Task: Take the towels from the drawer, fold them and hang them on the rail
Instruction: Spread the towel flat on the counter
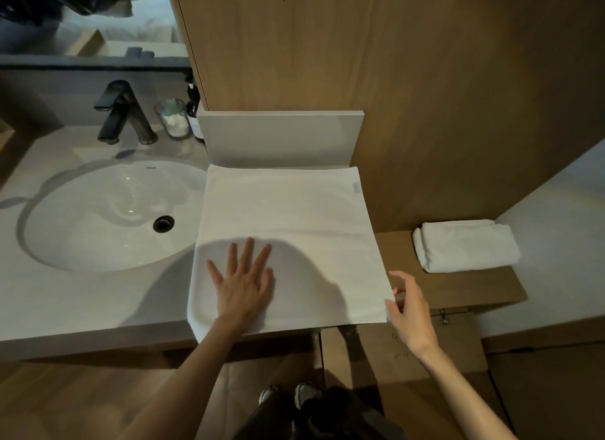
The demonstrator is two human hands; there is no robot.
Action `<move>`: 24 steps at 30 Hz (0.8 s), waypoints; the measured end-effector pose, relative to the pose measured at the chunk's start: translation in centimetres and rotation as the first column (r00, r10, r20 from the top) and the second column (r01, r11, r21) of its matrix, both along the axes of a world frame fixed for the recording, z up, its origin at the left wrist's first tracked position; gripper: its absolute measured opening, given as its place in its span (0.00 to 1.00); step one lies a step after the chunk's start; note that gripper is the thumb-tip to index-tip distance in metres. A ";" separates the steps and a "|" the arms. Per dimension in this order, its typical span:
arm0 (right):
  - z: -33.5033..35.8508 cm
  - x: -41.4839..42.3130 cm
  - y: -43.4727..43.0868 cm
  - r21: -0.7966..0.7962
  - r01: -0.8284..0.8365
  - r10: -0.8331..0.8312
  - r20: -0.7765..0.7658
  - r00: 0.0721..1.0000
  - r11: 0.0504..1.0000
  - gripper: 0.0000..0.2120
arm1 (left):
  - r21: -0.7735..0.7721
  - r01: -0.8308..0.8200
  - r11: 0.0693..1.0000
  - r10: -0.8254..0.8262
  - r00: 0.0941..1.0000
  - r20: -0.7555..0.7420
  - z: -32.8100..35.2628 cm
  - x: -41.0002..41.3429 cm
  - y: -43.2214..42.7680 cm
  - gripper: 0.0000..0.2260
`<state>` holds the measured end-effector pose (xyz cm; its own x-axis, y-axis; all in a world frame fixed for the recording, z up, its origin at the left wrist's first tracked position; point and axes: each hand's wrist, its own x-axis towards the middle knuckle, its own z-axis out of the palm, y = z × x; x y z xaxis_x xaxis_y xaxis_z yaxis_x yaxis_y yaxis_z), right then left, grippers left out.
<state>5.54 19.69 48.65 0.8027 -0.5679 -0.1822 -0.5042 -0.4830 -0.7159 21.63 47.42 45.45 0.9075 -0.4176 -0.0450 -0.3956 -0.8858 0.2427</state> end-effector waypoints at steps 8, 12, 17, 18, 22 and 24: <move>1.9 2.3 1.4 -0.328 -0.224 0.231 -0.017 0.973 0.918 0.23 | -0.074 0.003 0.997 -0.006 0.999 -0.032 0.8 0.2 -0.5 0.27; 1.2 8.1 5.1 -0.380 -0.405 0.426 -0.029 0.904 0.832 0.24 | -0.109 0.032 0.994 -0.032 0.999 0.004 1.3 1.9 -1.7 0.28; -0.1 14.5 9.8 -0.416 -0.562 0.548 -0.166 0.820 0.715 0.26 | 0.034 0.101 0.994 -0.101 0.995 -0.015 0.9 3.8 -2.5 0.29; -0.8 15.0 9.9 -0.439 -0.598 0.551 -0.247 0.798 0.670 0.25 | 0.054 0.107 0.993 -0.106 0.994 -0.023 0.6 3.9 -2.1 0.28; -2.9 14.2 8.2 -0.480 -0.606 0.519 -0.316 0.794 0.635 0.25 | 0.003 0.049 0.999 -0.049 0.999 -0.012 0.2 3.6 0.1 0.24; -3.4 13.5 6.2 -0.490 -0.574 0.466 -0.335 0.819 0.656 0.25 | -0.002 0.002 1.000 -0.002 1.000 -0.004 0.1 3.8 1.3 0.23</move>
